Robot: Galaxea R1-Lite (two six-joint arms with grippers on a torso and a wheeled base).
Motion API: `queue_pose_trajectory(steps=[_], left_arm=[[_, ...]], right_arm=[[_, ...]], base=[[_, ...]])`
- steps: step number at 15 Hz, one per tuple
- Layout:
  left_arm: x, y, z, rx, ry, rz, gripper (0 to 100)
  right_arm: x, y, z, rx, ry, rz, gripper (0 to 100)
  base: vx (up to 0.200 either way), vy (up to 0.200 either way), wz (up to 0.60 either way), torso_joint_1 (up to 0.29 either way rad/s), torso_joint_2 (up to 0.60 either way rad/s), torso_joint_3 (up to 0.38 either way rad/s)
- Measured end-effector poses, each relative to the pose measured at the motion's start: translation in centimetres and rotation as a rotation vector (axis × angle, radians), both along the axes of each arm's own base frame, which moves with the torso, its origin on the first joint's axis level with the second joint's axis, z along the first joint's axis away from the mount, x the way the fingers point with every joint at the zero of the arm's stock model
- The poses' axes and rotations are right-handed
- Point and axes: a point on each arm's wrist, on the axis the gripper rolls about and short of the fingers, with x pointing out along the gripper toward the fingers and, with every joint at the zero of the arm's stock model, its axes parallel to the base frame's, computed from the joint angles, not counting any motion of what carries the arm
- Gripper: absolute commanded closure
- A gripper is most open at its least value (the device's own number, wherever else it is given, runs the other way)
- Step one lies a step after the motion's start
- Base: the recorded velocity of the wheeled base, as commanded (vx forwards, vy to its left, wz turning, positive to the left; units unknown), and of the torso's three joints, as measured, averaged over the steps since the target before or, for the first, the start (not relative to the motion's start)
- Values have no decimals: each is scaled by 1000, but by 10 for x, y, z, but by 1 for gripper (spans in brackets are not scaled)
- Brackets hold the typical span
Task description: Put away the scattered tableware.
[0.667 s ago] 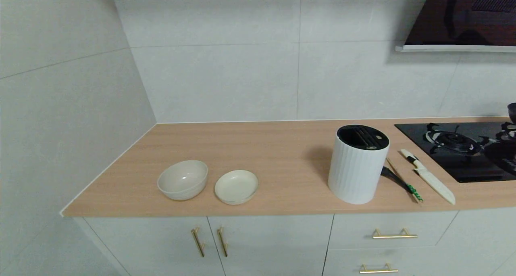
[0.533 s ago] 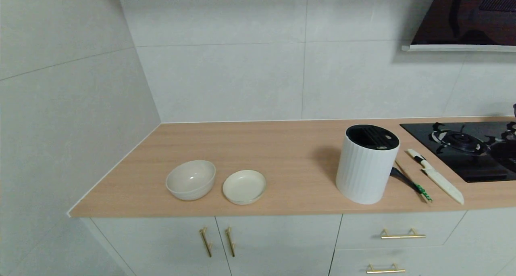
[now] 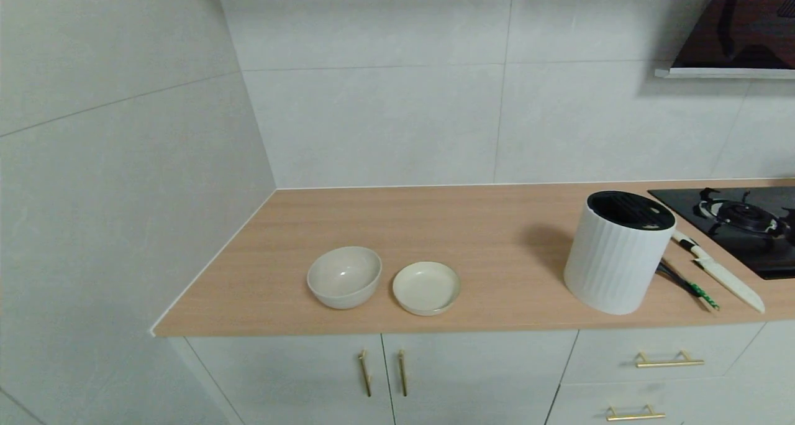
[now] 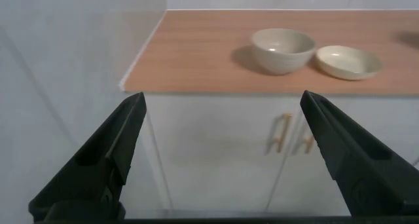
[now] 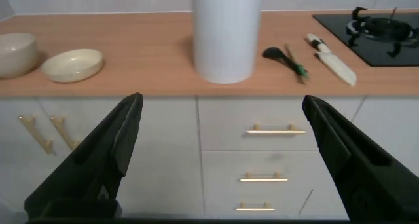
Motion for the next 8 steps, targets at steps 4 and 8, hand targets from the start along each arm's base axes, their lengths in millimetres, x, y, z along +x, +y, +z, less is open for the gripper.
queue_pose_trajectory(steps=[4,8], left_arm=[[0,0,0,0,-1,0,0],[0,0,0,0,0,0,0]], right_arm=[[0,0,0,0,0,0,0],[0,0,0,1,0,-1,0]], base=[[0,200,0,2,1,5],[0,50,0,2,1,1]])
